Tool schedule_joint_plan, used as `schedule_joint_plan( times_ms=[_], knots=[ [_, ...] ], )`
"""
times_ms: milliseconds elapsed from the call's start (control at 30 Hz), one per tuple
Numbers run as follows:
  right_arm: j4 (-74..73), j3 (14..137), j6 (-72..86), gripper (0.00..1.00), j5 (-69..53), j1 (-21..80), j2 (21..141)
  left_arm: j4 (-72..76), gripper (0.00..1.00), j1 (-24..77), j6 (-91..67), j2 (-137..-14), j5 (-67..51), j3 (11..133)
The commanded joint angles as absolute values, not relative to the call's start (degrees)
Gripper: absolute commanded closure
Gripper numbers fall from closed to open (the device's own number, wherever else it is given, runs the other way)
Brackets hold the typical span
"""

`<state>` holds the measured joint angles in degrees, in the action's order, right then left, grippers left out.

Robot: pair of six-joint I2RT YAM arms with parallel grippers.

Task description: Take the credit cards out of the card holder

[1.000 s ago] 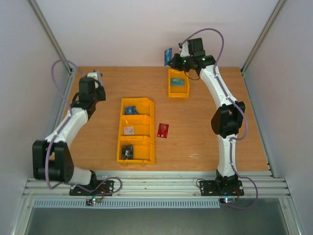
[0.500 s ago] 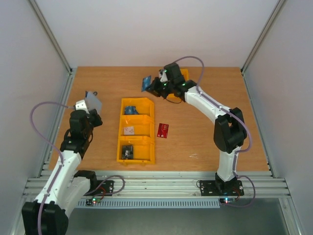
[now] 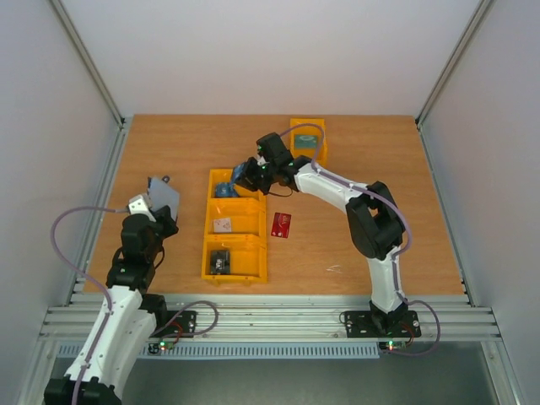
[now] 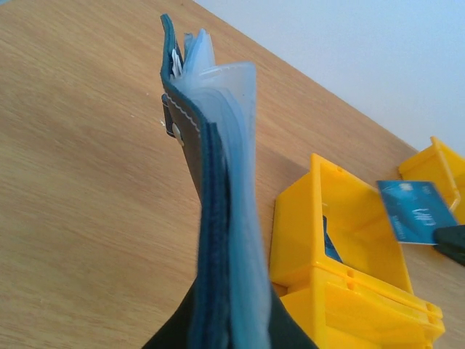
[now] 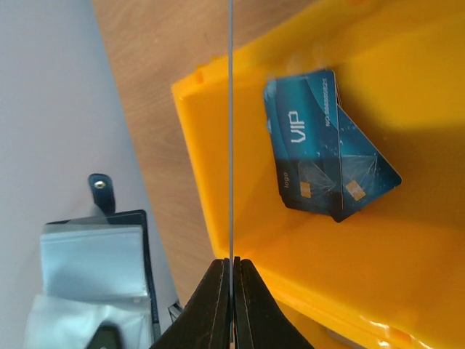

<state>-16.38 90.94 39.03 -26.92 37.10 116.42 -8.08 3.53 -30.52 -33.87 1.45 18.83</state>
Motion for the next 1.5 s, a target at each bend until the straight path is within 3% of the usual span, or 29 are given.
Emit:
schedule_joint_plan(
  times_ms=[0,300,733,1000,1467],
  knots=[
    [-16.85,94.11,43.11,0.99,-26.24,38.95,119.76,-2.96,1.00,3.28,-33.09,-29.28,0.97,16.58],
    [-19.86,100.95,45.99,0.99,-28.61,40.89,126.78,-2.02,1.00,3.28,-32.65,-27.92,1.43,16.00],
    [-16.28,93.44,50.86,0.99,-31.01,42.97,122.96,-1.63,1.00,3.33,-32.85,-27.41,1.22,15.65],
    [-29.86,109.80,38.54,0.99,-33.16,41.59,130.54,-1.67,1.00,3.34,-32.87,-27.42,1.33,15.64],
    [-42.20,120.48,31.51,0.99,-31.81,41.16,135.07,-1.51,1.00,3.34,-33.17,-27.07,1.79,15.47]
  ],
)
